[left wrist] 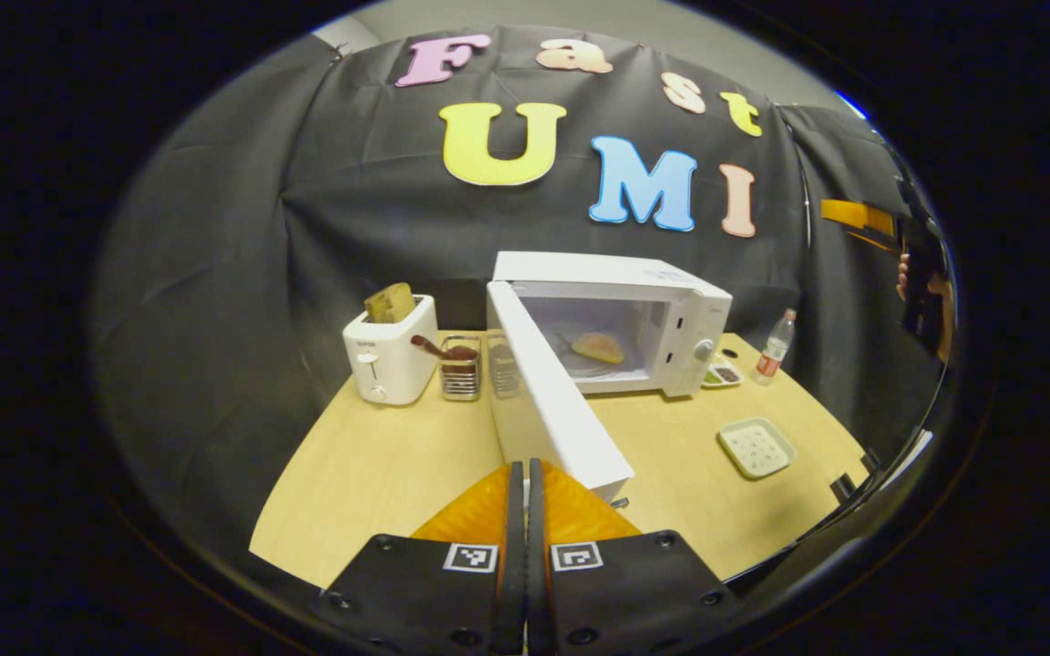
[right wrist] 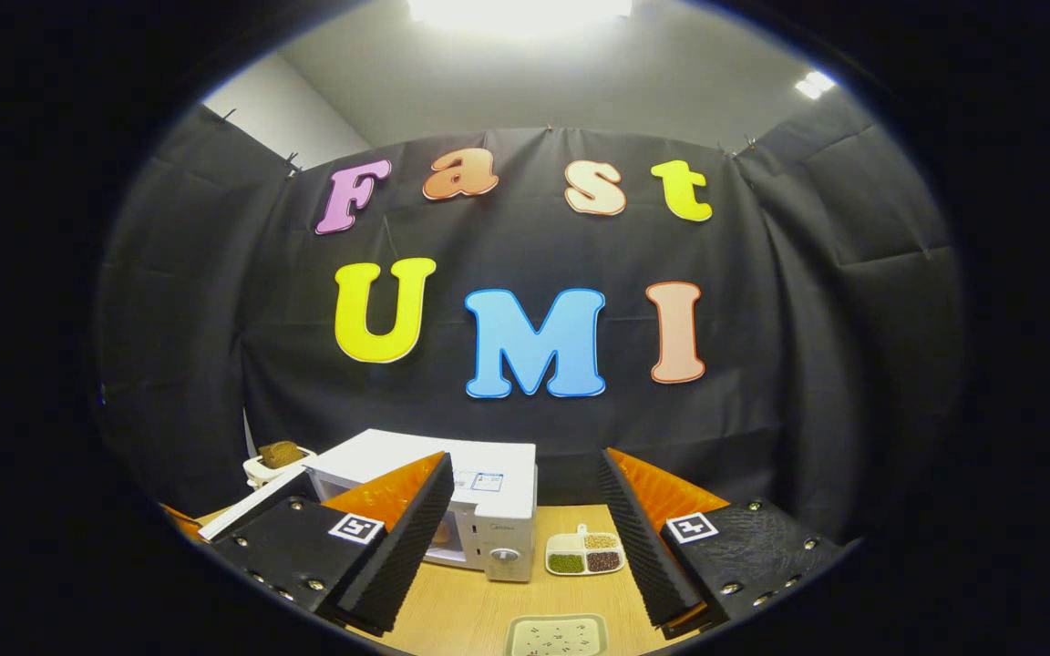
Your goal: Open the microwave oven with the left hand, put the food in, and close the microwave oven.
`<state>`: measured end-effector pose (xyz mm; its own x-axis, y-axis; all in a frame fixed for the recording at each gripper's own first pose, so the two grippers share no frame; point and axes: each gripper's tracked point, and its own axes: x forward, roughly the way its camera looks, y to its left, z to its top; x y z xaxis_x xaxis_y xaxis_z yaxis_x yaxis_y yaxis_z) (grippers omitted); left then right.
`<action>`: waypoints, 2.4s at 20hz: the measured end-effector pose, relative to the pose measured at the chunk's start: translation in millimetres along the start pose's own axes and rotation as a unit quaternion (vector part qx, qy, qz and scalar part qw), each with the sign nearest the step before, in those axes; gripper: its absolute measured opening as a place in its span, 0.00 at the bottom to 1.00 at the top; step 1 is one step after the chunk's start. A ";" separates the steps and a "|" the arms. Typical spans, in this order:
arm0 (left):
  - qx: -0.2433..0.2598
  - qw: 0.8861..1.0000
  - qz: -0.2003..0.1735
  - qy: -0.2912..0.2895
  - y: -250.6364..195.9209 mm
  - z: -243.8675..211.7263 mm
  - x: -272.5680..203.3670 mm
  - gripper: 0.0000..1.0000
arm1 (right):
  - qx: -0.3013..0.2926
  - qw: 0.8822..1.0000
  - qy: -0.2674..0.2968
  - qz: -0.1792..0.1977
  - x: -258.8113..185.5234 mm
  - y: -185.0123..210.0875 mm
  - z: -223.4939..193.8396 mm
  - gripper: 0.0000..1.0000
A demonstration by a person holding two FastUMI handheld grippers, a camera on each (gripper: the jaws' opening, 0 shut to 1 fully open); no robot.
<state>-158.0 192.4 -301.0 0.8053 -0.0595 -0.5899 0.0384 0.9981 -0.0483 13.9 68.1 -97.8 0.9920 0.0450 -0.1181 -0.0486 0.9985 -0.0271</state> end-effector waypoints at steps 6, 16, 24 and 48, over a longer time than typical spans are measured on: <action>0.014 0.999 -0.043 0.003 -45.9 5.6 15.7 0.08 | 0.000 1.000 0.009 0.001 -0.3 -10.3 -2.5 0.97; 0.043 0.993 -0.109 0.006 -115.2 22.4 56.6 0.07 | -0.004 1.000 0.013 -0.002 1.4 -26.8 -7.2 0.97; 0.045 0.990 -0.132 0.002 -150.1 41.2 99.7 0.08 | -0.017 1.000 0.008 -0.015 -1.0 -47.5 -5.2 0.97; 0.016 0.987 -0.161 -0.002 -211.2 97.7 220.7 0.07 | -0.022 0.997 0.030 -0.070 11.2 -98.7 -17.4 0.97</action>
<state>69.4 -30.0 -342.3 0.7501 -0.3735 -0.5458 0.3115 0.9275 -0.2066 27.8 -30.5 -113.7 0.9807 -0.0974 -0.1697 0.0829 0.9924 -0.0906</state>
